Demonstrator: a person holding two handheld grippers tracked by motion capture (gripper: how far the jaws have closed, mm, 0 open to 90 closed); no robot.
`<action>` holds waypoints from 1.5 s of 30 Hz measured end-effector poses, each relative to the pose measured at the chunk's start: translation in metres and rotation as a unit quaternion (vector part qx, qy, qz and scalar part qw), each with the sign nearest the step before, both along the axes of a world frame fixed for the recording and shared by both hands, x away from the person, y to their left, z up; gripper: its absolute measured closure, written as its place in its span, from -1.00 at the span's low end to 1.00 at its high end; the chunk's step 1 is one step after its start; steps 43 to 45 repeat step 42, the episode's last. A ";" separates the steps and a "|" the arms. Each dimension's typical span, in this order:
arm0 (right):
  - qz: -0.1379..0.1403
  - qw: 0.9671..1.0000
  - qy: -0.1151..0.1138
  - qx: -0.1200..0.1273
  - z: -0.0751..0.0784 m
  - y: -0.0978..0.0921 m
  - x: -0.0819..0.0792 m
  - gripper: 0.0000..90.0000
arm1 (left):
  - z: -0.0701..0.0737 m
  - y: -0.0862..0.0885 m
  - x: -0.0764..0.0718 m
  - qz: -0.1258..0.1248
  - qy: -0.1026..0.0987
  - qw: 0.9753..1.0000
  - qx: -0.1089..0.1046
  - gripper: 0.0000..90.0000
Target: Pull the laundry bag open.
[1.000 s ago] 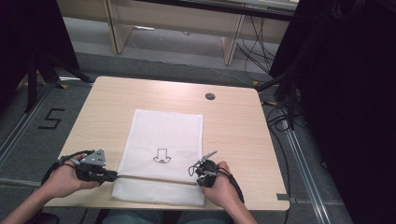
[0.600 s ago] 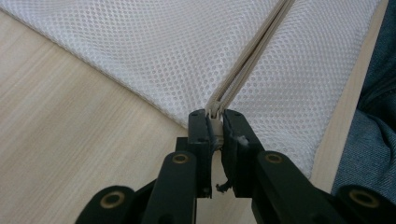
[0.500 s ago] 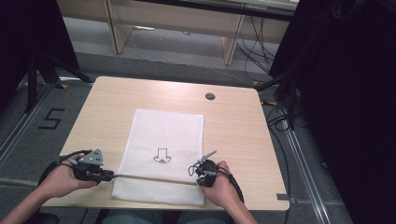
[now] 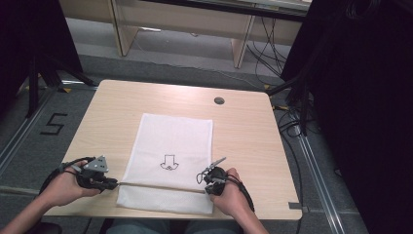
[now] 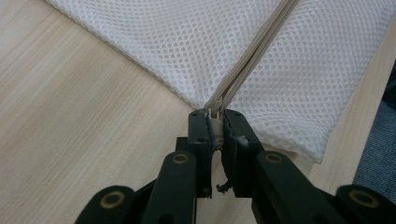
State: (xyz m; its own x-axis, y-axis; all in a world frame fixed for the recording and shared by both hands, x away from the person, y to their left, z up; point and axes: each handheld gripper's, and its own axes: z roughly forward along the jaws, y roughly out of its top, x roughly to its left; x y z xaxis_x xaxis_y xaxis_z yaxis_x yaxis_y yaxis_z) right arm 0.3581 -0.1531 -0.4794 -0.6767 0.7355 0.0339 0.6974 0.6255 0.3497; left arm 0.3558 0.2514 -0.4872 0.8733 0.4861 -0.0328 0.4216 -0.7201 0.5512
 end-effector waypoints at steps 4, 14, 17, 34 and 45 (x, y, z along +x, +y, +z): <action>0.000 1.000 0.000 0.001 0.000 0.000 0.000 1.00 | -0.003 0.000 0.000 0.012 0.007 1.000 -0.006 0.81; -0.007 1.000 -0.004 0.015 -0.001 -0.003 0.000 1.00 | -0.007 0.002 0.003 0.018 0.011 1.000 -0.022 0.79; -0.019 1.000 0.001 0.021 -0.001 -0.004 -0.002 1.00 | -0.008 0.001 0.001 0.042 -0.006 0.998 -0.049 0.60; -0.003 0.997 -0.032 0.069 0.006 -0.005 -0.011 0.44 | -0.005 -0.006 0.009 0.063 -0.072 0.987 -0.130 -0.18; 0.019 0.993 -0.068 0.092 0.012 -0.003 -0.014 0.29 | -0.004 -0.005 0.011 0.087 -0.081 0.983 -0.140 -0.20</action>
